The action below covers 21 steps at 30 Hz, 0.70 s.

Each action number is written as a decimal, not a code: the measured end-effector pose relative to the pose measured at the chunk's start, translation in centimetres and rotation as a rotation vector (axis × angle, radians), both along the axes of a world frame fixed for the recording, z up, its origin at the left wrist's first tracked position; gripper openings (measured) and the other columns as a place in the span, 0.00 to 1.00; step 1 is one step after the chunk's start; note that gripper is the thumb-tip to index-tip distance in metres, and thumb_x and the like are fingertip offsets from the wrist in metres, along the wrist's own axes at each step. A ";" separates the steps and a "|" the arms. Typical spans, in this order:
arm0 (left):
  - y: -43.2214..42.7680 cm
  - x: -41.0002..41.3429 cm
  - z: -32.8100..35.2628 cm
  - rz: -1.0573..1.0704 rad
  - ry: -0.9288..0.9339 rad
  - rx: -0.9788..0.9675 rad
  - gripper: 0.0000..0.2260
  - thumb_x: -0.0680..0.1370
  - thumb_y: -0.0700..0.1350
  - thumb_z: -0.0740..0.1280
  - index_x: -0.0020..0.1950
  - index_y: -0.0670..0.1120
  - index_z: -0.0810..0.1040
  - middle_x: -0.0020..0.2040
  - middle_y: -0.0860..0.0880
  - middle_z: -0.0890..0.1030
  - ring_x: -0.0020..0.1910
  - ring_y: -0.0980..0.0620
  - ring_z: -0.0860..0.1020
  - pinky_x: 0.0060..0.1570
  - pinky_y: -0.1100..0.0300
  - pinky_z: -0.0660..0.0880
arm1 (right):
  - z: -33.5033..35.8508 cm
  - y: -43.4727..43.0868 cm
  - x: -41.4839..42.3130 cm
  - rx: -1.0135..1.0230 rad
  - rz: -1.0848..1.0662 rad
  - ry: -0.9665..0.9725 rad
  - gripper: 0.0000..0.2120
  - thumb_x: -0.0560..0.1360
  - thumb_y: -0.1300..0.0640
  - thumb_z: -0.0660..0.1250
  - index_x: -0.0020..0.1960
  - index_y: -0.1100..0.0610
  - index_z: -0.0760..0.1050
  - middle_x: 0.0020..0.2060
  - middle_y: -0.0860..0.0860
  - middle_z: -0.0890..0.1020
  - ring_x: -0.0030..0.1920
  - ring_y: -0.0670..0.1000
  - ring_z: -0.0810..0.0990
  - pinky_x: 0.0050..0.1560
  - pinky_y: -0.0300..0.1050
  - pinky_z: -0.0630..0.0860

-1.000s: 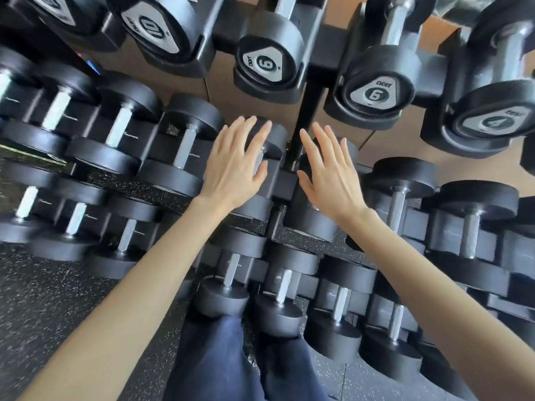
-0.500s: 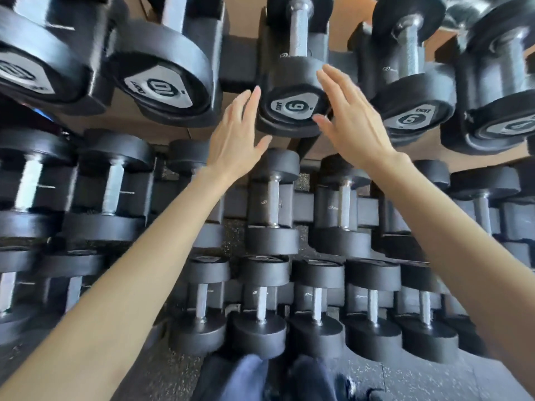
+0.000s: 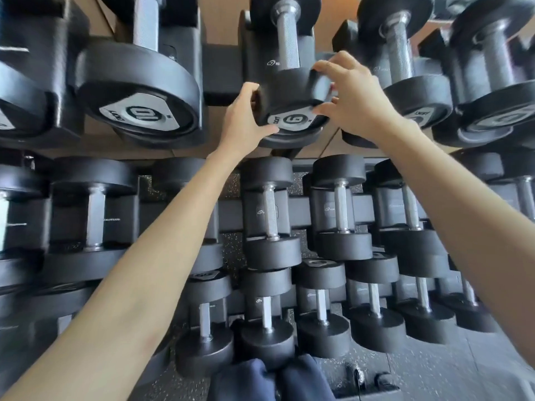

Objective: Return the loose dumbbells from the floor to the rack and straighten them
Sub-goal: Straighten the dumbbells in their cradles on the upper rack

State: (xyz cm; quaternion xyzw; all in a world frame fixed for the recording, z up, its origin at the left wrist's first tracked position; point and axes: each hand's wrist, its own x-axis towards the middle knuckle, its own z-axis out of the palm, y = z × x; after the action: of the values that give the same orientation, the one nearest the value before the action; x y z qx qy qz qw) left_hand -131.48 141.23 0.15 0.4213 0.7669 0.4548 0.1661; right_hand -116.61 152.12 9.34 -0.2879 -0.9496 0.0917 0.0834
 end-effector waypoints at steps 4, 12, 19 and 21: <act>0.0 -0.7 0.8 -0.053 0.102 -0.043 0.26 0.66 0.41 0.78 0.58 0.43 0.69 0.51 0.49 0.79 0.47 0.49 0.76 0.44 0.61 0.70 | -0.4 -0.2 -0.2 -0.057 -0.019 0.050 0.29 0.70 0.60 0.72 0.68 0.57 0.66 0.61 0.56 0.69 0.55 0.58 0.74 0.56 0.61 0.72; -0.1 -1.9 6.4 -0.205 0.518 -0.233 0.25 0.67 0.40 0.73 0.62 0.45 0.70 0.56 0.44 0.78 0.54 0.40 0.76 0.51 0.46 0.72 | -4.2 0.2 1.0 -0.457 -0.126 0.373 0.27 0.70 0.68 0.70 0.66 0.61 0.67 0.60 0.55 0.71 0.55 0.47 0.74 0.60 0.38 0.72; -0.3 -0.5 4.7 -0.242 0.270 -0.062 0.31 0.68 0.36 0.72 0.69 0.45 0.67 0.61 0.44 0.72 0.61 0.47 0.71 0.58 0.61 0.65 | -4.1 2.3 1.9 -0.257 -0.109 0.105 0.33 0.66 0.59 0.75 0.68 0.57 0.67 0.62 0.54 0.73 0.61 0.56 0.74 0.59 0.57 0.72; -0.4 -0.3 3.1 -0.244 0.157 -0.007 0.37 0.66 0.37 0.75 0.72 0.46 0.62 0.65 0.44 0.69 0.65 0.49 0.69 0.61 0.65 0.62 | -3.1 1.5 1.6 -0.176 -0.036 0.099 0.36 0.67 0.57 0.75 0.71 0.57 0.62 0.65 0.54 0.69 0.60 0.55 0.73 0.59 0.55 0.73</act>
State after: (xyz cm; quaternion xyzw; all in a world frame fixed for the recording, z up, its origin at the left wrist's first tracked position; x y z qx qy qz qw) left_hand -131.73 140.84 3.23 0.5451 0.7222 0.3942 0.1609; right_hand -115.00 153.65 6.24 -0.3063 -0.9272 0.1874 0.1064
